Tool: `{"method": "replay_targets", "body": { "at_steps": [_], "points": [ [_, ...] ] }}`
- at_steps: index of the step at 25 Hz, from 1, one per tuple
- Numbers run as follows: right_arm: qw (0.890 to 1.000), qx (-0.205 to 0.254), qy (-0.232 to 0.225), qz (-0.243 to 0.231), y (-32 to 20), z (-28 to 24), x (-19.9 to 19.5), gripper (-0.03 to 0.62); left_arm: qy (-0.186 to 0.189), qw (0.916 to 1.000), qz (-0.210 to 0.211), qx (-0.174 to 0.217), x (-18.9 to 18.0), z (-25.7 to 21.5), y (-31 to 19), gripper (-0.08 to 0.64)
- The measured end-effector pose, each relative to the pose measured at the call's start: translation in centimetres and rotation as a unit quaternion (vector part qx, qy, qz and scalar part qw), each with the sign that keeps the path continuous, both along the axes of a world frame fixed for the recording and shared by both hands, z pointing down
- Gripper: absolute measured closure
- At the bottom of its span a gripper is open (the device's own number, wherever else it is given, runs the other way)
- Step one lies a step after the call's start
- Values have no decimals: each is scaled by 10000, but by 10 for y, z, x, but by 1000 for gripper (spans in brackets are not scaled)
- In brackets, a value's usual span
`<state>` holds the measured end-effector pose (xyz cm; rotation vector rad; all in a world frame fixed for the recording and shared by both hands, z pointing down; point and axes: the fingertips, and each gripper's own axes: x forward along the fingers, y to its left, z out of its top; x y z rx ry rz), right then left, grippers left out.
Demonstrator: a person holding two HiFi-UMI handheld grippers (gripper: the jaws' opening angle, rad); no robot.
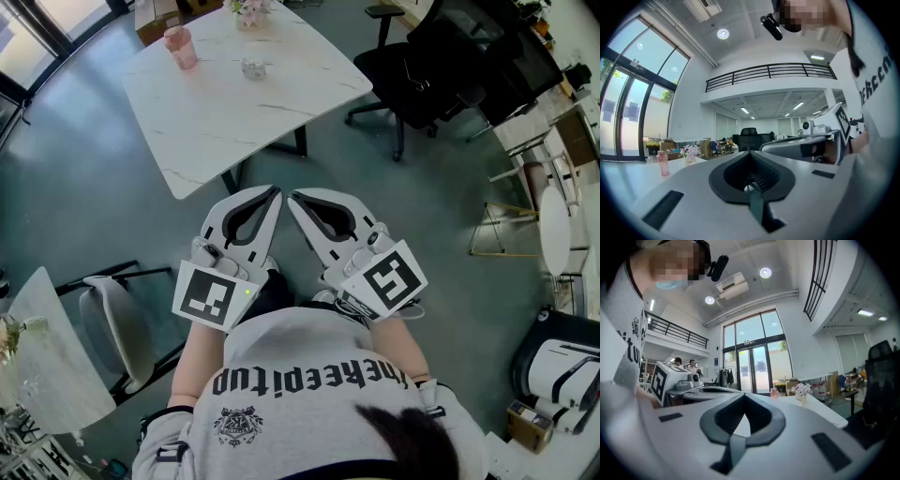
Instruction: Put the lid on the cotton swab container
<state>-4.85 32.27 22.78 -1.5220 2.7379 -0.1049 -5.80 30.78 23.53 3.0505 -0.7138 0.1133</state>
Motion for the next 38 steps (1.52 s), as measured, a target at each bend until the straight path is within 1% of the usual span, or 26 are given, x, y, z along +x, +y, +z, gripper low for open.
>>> {"method": "replay_targets", "body": {
  "at_steps": [14, 20, 26, 30, 33, 38],
  "points": [
    [9999, -34, 42, 111, -34, 5, -8, 581, 27, 9999, 115, 12, -7, 2, -34, 545],
    [9997, -84, -70, 205, -55, 5, -19, 581, 76, 9999, 133, 4, -21, 2, -55, 545],
    [9992, -152, -120, 341, -70, 8, -30, 581, 71, 9995, 307, 11, -33, 5, -71, 545],
    [9989, -160, 6, 436, -73, 9, -31, 581, 161, 9990, 408, 20, -31, 2, -76, 545],
    [9989, -193, 89, 415, -77, 9, -31, 581, 178, 9988, 449, 19, -28, 3, -81, 545],
    [9988, -243, 88, 421, -88, 11, -23, 581, 217, 9992, 344, -18, -24, 4, -92, 545]
  ]
}}
